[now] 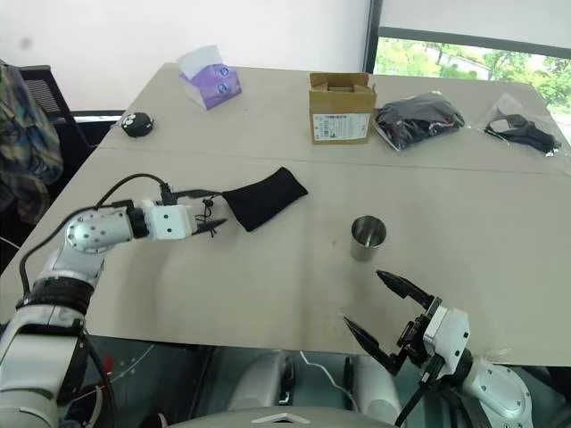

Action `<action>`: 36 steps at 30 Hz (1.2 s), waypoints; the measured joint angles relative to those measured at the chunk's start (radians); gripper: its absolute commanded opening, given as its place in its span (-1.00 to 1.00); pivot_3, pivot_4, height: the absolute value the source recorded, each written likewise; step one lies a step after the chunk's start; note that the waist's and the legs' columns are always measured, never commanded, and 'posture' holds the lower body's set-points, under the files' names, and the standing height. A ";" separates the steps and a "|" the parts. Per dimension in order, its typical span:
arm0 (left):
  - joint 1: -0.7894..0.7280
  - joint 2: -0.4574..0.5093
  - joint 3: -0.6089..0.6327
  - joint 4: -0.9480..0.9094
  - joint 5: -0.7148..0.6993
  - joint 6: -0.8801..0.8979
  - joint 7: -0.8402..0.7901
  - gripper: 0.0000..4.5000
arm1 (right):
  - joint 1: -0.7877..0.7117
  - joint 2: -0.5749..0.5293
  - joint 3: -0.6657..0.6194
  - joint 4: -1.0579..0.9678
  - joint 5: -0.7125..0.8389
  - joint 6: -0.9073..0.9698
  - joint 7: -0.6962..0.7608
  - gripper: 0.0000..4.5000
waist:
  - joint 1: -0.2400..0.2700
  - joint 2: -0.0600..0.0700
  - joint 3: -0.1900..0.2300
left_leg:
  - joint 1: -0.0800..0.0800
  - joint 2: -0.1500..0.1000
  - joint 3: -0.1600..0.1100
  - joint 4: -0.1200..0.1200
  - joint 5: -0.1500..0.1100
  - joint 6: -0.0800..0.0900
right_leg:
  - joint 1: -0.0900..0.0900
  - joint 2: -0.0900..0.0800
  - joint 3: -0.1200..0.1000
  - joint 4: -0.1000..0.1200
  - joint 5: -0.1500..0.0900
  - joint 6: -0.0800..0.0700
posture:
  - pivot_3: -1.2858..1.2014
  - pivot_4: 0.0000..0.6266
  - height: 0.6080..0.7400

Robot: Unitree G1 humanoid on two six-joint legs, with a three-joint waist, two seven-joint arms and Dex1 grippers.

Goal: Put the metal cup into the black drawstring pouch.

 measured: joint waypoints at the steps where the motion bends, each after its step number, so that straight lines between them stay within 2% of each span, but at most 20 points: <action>1: -0.008 0.000 -0.004 0.013 0.012 -0.010 0.011 0.27 | 0.001 0.000 0.001 0.000 -0.001 0.000 -0.001 0.97 | -0.001 0.000 0.000 | 0.001 0.000 0.000 0.000 0.000 0.000 | 0.000 0.000 0.001 0.001 0.000 0.000 | 0.03 -0.52 0.62; 8: -0.163 0.011 -0.168 0.232 0.335 -0.181 0.315 0.27 | 0.001 0.000 0.022 -0.001 -0.010 -0.011 -0.042 0.97 | 0.002 -0.001 0.001 | 0.000 0.000 -0.001 0.000 0.000 0.000 | 0.000 0.000 -0.002 0.001 0.000 0.000 | 0.03 -0.52 0.62; 15: -0.233 -0.009 -0.252 0.308 0.442 -0.215 0.498 0.27 | -0.012 -0.014 0.023 -0.001 -0.011 -0.011 -0.062 0.97 | 0.003 -0.001 0.000 | -0.001 0.000 -0.001 0.002 0.000 0.000 | 0.000 -0.001 -0.003 0.003 0.000 0.001 | 0.03 -0.52 0.62; 18: -0.243 -0.033 -0.273 0.329 0.460 -0.206 0.547 -0.11 | -0.012 -0.020 0.023 -0.001 -0.011 -0.012 -0.064 1.00 | 0.002 -0.001 0.000 | -0.001 0.000 -0.001 0.003 0.000 0.000 | 0.000 -0.001 -0.003 0.003 0.000 0.001 | 0.03 -0.52 0.62; 22: -0.261 -0.068 -0.291 0.354 0.470 -0.185 0.595 -0.95 | -0.014 -0.022 0.030 -0.001 -0.011 -0.013 -0.066 1.00 | 0.003 -0.001 0.000 | -0.001 0.000 -0.001 0.003 0.000 0.000 | 0.000 -0.001 -0.003 0.003 0.000 0.001 | 0.03 -0.52 0.62; 31: -0.277 -0.112 -0.289 0.364 0.404 -0.168 0.566 -0.99 | -0.024 -0.028 0.033 -0.001 -0.011 -0.012 -0.081 1.00 | 0.002 -0.001 0.000 | -0.001 0.000 -0.001 0.005 0.000 0.000 | 0.000 -0.001 -0.003 0.004 0.000 0.001 | 0.03 -0.52 0.62; 36: -0.272 -0.187 -0.265 0.339 0.259 -0.147 0.423 -0.99 | -0.039 -0.030 0.040 -0.001 -0.011 -0.010 -0.088 1.00 | 0.002 -0.002 0.000 | -0.002 0.000 -0.001 0.005 0.000 0.000 | 0.000 -0.001 -0.003 0.004 0.000 0.000 | 0.03 -0.52 0.62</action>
